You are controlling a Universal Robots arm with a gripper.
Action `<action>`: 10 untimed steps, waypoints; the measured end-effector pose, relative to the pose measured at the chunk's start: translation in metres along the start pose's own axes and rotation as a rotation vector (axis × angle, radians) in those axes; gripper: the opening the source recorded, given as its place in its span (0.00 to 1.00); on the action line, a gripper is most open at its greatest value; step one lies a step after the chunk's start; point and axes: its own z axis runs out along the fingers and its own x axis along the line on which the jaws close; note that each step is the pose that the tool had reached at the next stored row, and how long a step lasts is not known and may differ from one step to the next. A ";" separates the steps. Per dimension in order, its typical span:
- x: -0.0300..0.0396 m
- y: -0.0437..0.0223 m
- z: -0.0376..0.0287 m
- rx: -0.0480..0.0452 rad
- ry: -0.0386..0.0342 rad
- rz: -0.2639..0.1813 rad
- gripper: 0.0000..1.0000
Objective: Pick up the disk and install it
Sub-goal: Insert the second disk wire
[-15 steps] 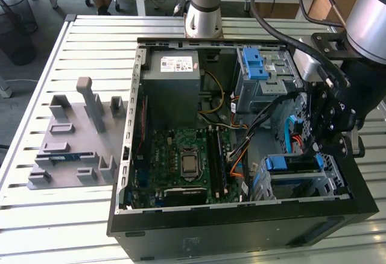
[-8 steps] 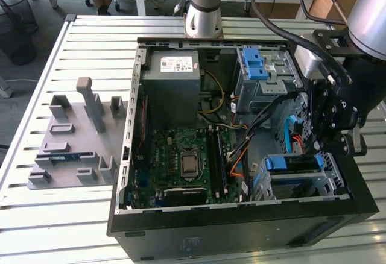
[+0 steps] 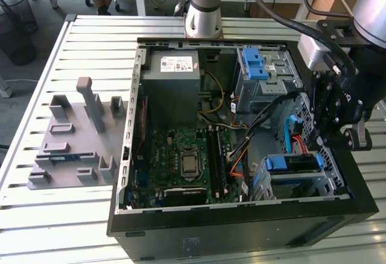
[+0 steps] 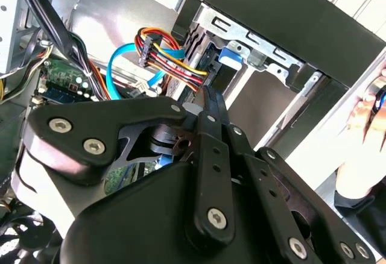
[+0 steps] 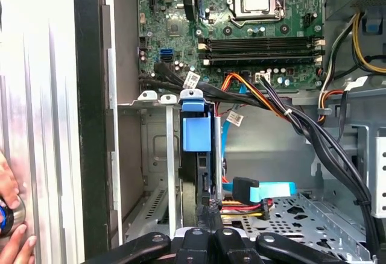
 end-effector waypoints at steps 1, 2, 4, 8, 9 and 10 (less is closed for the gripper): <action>0.0001 0.0009 -0.0002 0.0000 0.0003 0.000 0.11; 0.0001 0.0017 -0.0003 0.0001 0.0005 0.000 0.11; 0.0002 0.0036 -0.0003 0.0001 0.0004 0.000 0.11; 0.0004 0.0058 -0.0013 0.0008 0.0007 0.000 0.11; 0.0004 0.0058 -0.0025 0.0008 0.0006 0.000 0.11; 0.0005 0.0058 -0.0047 0.0009 0.0005 0.000 0.11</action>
